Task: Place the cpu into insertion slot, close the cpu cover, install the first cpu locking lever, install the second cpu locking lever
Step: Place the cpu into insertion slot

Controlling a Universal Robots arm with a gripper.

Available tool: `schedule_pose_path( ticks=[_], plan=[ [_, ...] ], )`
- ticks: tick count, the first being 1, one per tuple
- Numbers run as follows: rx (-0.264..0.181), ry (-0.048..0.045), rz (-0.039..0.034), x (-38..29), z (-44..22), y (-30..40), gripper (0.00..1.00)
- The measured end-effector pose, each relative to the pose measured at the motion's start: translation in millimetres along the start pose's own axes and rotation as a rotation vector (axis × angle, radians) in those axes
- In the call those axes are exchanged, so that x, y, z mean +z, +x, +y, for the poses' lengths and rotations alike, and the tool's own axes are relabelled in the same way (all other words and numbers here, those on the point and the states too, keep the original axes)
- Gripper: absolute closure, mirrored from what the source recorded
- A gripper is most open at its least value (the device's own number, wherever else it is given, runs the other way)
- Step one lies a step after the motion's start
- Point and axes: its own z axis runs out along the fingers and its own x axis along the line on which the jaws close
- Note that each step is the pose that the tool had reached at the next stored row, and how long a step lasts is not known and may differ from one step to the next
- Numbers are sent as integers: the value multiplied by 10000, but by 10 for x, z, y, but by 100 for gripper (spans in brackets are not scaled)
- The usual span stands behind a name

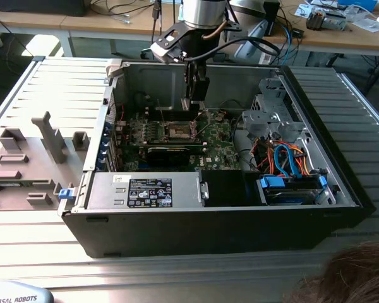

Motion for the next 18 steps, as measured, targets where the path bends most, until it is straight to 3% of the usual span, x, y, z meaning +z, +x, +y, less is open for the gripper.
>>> schedule_pose_path(
  ticks=[18],
  plan=[
    [0,0,0,78,3,6,46]
  ],
)
